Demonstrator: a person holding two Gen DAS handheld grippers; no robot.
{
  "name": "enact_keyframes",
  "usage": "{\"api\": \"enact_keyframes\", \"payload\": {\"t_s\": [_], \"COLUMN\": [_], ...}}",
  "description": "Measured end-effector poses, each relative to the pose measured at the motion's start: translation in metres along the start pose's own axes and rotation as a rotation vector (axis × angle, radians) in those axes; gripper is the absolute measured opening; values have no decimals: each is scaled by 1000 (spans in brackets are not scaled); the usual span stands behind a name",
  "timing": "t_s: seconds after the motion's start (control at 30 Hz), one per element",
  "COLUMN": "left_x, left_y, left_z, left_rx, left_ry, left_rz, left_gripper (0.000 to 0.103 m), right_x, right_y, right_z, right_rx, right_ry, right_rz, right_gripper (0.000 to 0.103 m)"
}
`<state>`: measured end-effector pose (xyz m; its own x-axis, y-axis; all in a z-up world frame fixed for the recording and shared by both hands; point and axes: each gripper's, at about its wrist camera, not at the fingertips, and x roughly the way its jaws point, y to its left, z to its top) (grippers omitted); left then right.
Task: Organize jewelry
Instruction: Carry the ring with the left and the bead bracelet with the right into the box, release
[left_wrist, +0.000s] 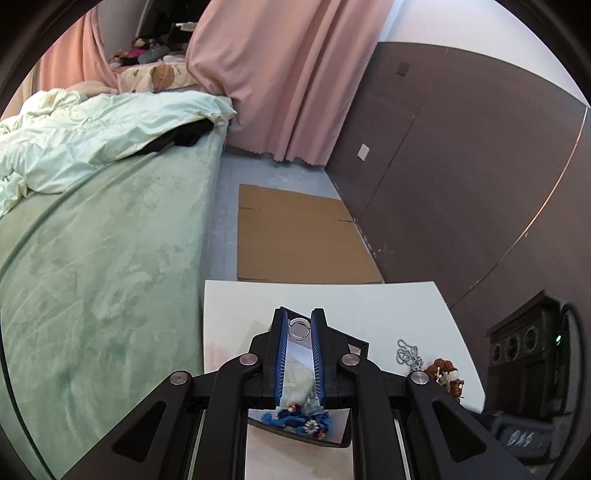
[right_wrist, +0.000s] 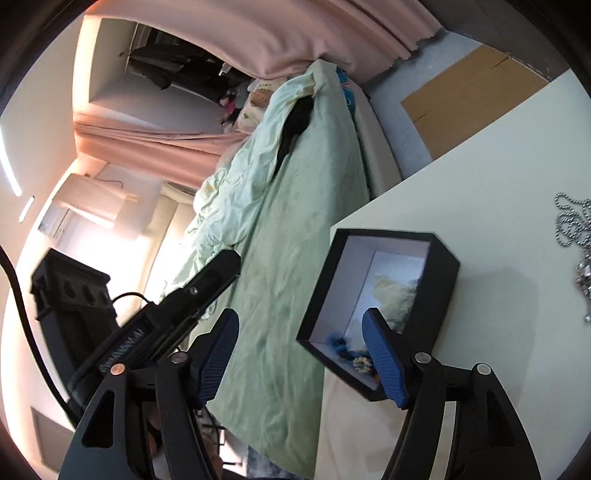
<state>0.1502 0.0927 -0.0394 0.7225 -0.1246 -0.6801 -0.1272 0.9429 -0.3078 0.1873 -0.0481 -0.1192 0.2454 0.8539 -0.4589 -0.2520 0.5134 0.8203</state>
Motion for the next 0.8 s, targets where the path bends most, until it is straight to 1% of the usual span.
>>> {"api": "enact_keyframes", "payload": {"t_s": [0.23, 0.3, 0.37, 0.4, 0.43, 0.47, 0.5, 0.53, 0.57, 0.6, 0.63, 0.67, 0.7, 0.8], "left_x": [17, 21, 24, 26, 28, 28, 27, 24, 20, 17, 14, 12, 11, 11], "left_y": [-17, -22, -24, -25, -25, -24, -24, -24, -24, -25, -27, -29, -30, -37], "left_z": [-7, -9, -10, -10, -11, -11, -12, -12, -13, -13, -13, -13, -14, -19], "left_rx": [60, 63, 53, 46, 35, 27, 16, 8, 1, 0, 3, 5, 8, 21], "left_ry": [69, 84, 105, 116, 129, 131, 121, 107, 89, 81, 80, 77, 74, 85], "left_rz": [-12, -19, -36, -42, -43, -41, -39, -35, -31, -32, -36, -38, -38, -33], "left_gripper": [13, 13, 16, 19, 34, 59, 71, 86, 88, 88, 88, 88, 88, 88], "right_x": [-36, -46, -53, -58, -60, -64, -68, -71, -75, -82, -87, -93, -100, -110], "right_y": [3, 1, 0, -1, -1, -2, -2, -1, 0, 0, -2, -5, -7, -13], "right_z": [5, 6, 8, 8, 11, 10, 10, 10, 11, 11, 11, 10, 10, 9], "right_rx": [-47, -54, -55, -57, -59, -63, -67, -69, -72, -75, -74, -71, -64, -43], "right_ry": [-69, -81, -84, -85, -86, -87, -89, -95, -107, -123, -134, -145, -163, -182], "right_rz": [-33, -49, -62, -72, -78, -87, -96, -104, -115, -128, -133, -135, -144, -167], "right_gripper": [70, 70, 70, 70, 70, 70, 70, 70, 72, 76, 87, 93, 93, 93]}}
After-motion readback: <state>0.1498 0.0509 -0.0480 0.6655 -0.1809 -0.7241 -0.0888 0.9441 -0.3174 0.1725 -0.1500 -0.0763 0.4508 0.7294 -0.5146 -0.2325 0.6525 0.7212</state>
